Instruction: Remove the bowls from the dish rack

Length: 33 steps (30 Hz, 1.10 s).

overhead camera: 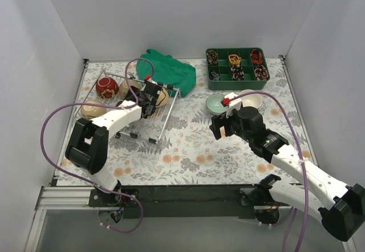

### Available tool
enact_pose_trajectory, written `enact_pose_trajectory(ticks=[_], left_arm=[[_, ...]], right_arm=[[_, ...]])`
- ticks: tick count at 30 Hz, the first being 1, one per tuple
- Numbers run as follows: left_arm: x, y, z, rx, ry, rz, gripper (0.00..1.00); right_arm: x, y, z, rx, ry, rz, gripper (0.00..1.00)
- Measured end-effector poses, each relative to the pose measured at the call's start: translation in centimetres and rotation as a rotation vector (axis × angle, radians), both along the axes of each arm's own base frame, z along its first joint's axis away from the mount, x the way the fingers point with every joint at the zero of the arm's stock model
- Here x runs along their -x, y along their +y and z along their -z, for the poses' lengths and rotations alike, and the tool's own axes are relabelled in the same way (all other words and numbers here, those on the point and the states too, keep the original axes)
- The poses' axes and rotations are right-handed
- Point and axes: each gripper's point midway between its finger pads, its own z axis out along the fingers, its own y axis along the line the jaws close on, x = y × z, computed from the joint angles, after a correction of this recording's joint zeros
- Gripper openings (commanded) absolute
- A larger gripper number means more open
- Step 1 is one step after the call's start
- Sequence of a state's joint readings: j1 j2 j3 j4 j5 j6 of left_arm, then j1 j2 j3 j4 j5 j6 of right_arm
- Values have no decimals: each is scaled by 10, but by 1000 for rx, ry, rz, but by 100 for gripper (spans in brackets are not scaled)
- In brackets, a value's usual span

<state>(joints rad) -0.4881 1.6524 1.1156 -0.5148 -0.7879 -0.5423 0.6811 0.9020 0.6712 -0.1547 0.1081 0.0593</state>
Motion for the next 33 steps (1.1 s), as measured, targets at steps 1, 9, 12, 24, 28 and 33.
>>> enact_pose_trajectory(ticks=[1,9,12,24,28,33], left_arm=[[0,1,-1,9,-5,-6,1],[-10,-5,-16,111,-55,-21,0],[-16,-9,-25,137,-78,-20,0],[-26,-26,-61,316,-182,-19,0],[-19,-41,-77,462,-208,-2,0],[-10,-61,-101,640,-251,24,0]], right_arm=[[1,1,0,-1,1,-5,95],[4,7,5,-4,24,-45,93],[6,11,10,-2,46,-66,93],[13,35,11,-64,79,-173,93],[12,47,7,-112,83,-204,93],[7,60,6,-160,96,-220,93]])
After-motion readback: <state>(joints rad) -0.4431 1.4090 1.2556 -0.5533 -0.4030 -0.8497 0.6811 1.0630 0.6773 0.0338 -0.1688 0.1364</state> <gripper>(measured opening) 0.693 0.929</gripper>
